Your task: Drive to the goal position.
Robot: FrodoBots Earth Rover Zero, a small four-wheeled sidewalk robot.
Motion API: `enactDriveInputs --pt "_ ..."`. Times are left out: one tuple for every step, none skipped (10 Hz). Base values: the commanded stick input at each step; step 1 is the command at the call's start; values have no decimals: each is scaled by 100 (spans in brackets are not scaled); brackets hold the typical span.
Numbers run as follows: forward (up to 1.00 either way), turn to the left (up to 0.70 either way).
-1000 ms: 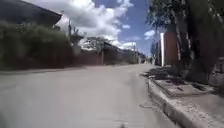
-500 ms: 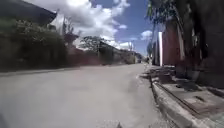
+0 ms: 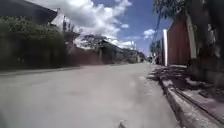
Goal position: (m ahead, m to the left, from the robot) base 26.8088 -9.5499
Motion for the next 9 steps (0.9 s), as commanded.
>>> enactDriveInputs --pt "100 0" --pt "100 0" --pt "100 0" --pt "100 0" --pt "100 0" --pt "100 0" --pt "100 0" --pt "100 0" --pt "100 0"
